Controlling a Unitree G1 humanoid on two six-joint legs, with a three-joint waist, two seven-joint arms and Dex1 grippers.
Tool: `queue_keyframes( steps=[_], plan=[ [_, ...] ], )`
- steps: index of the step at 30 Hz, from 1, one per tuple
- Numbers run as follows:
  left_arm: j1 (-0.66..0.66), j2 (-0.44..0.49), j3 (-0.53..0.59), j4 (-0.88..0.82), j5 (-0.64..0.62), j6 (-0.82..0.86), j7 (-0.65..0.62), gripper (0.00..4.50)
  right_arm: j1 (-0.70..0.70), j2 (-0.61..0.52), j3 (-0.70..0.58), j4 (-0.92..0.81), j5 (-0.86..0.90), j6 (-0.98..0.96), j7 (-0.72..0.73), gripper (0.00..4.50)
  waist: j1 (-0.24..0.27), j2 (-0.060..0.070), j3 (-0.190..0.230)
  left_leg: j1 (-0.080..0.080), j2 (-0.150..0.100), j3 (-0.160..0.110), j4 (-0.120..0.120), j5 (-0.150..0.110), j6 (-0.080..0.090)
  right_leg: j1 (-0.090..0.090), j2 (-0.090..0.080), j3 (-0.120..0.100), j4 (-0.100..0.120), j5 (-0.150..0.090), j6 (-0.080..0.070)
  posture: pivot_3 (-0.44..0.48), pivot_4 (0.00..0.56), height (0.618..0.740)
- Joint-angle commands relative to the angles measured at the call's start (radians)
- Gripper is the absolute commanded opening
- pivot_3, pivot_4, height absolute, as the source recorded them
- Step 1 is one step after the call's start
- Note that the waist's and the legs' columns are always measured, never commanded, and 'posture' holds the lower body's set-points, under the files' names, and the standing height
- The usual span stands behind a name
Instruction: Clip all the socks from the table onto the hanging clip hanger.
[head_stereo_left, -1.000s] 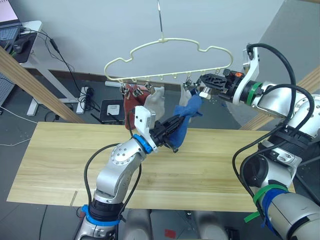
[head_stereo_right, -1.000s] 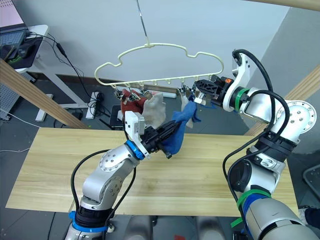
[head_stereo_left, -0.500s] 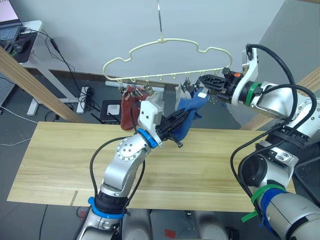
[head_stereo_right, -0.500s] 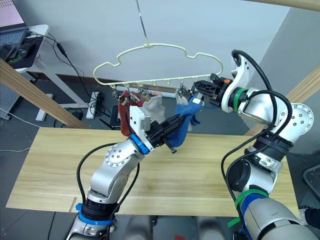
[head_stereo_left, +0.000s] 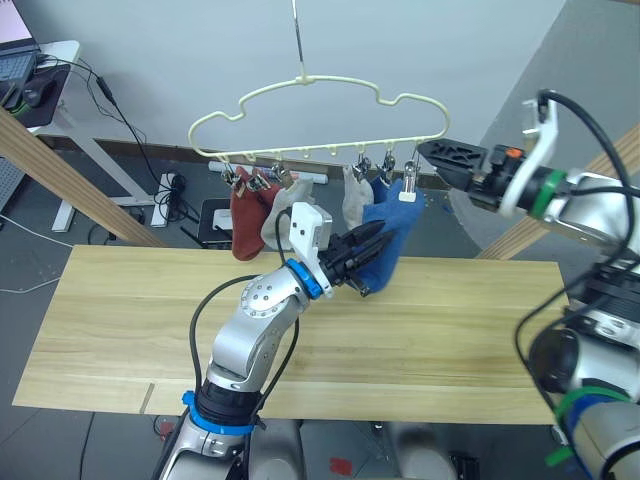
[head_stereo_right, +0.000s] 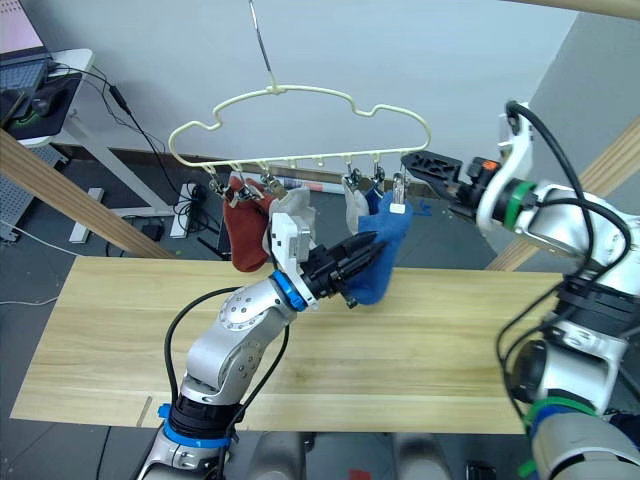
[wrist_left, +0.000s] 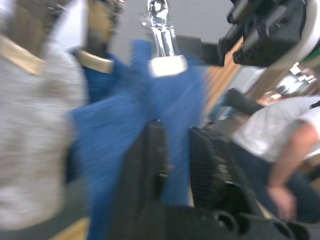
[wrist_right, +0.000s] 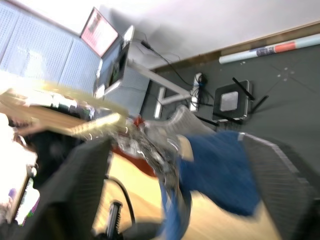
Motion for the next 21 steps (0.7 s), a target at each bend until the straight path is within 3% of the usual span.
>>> queue_keyframes(
  steps=[1, 4, 8, 11, 13, 16, 21],
  plan=[
    [0.037, 0.017, 0.004, -0.031, -0.045, 0.052, -0.012, 2.39, 0.107, -0.131, 0.014, -0.134, -0.049, 0.033, 0.232, 4.46, -0.002, 0.000, 0.000, 0.000, 0.000, 0.000, 0.000, 0.000, 0.000, 0.000, 0.000, 0.000, 0.000, 0.000, 0.000, -0.101, 0.333, 0.740],
    [0.104, 0.115, 0.067, -0.011, -0.025, 0.046, -0.033, 3.24, 0.250, -0.232, 0.020, -0.236, -0.179, 0.025, 0.467, 4.46, -0.013, 0.000, 0.000, 0.000, 0.000, 0.000, 0.000, 0.000, -0.001, 0.000, 0.000, 0.001, 0.001, 0.000, 0.001, -0.101, 0.330, 0.740],
    [0.179, 0.314, 0.208, 0.046, -0.016, 0.034, -0.093, 4.47, 0.448, -0.378, 0.078, -0.343, -0.447, -0.142, 0.836, 4.46, -0.025, 0.000, 0.000, 0.004, 0.000, 0.001, 0.000, 0.001, -0.002, -0.001, 0.001, 0.002, 0.003, -0.001, 0.002, -0.062, 0.327, 0.740],
    [0.245, 0.552, 0.383, 0.153, -0.004, 0.027, -0.187, 4.47, 0.632, -0.475, 0.147, -0.370, -0.764, -0.456, 1.095, 4.46, -0.024, 0.000, 0.000, 0.005, 0.000, 0.000, 0.000, 0.001, -0.001, 0.000, 0.001, 0.002, 0.003, -0.001, 0.002, -0.021, 0.323, 0.740],
    [0.283, 0.662, 0.488, 0.205, -0.017, 0.018, -0.239, 4.47, 0.718, -0.487, 0.169, -0.353, -0.924, -0.653, 1.206, 4.46, -0.024, -0.001, 0.000, 0.007, -0.001, 0.000, 0.000, 0.001, -0.001, 0.002, 0.000, 0.002, 0.003, -0.001, 0.002, -0.001, 0.317, 0.740],
    [0.335, 0.770, 0.599, 0.263, -0.030, 0.002, -0.305, 4.47, 0.768, -0.487, 0.170, -0.309, -1.010, -0.769, 1.311, 4.46, -0.017, -0.001, 0.000, 0.008, -0.004, 0.001, 0.000, 0.001, 0.000, 0.003, -0.005, 0.002, 0.003, -0.001, 0.002, 0.039, 0.304, 0.740],
    [0.461, 0.903, 0.823, 0.354, -0.054, -0.007, -0.453, 4.47, 0.749, -0.454, 0.167, -0.209, -1.119, -0.901, 1.367, 4.46, -0.008, -0.004, -0.003, 0.008, -0.006, 0.003, -0.001, 0.002, 0.002, 0.004, -0.009, -0.001, 0.002, -0.001, 0.002, 0.102, 0.267, 0.740]
  ],
)
